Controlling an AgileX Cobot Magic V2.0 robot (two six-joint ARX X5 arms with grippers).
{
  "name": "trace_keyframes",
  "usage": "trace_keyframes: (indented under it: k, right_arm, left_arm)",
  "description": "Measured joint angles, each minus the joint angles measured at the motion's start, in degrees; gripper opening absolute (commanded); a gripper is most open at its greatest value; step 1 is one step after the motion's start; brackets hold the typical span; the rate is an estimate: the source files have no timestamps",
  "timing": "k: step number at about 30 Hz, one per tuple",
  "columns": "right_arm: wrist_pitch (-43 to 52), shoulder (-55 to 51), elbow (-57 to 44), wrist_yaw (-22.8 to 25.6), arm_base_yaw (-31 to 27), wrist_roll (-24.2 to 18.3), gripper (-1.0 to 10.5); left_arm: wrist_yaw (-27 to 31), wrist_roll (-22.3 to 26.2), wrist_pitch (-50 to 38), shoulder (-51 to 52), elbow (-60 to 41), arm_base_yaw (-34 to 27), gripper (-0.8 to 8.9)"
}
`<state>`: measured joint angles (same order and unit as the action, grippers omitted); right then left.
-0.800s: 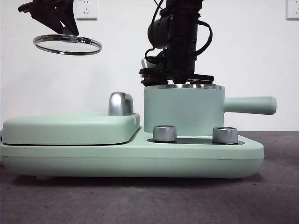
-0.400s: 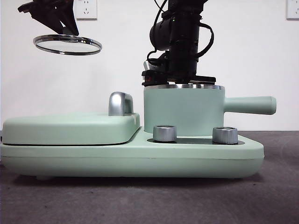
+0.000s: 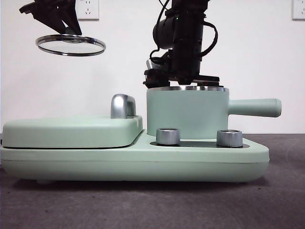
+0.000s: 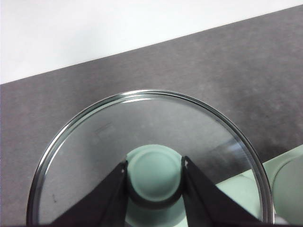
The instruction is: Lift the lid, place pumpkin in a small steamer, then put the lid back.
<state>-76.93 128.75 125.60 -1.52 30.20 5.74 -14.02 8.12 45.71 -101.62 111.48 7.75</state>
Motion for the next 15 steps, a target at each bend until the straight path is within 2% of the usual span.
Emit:
trace_keyframes:
  k: [7,15]
  right_arm:
    - [0.0,-4.1,2.6,0.0,0.0,0.0,5.0]
    - [0.0,-17.4,2.6,-1.4,0.2,0.5,5.0]
  left_arm:
    - [-0.1,0.0,0.2,0.0,0.0,0.0,0.15]
    - [-0.1,0.0,0.6,0.0,0.0,0.0,0.15]
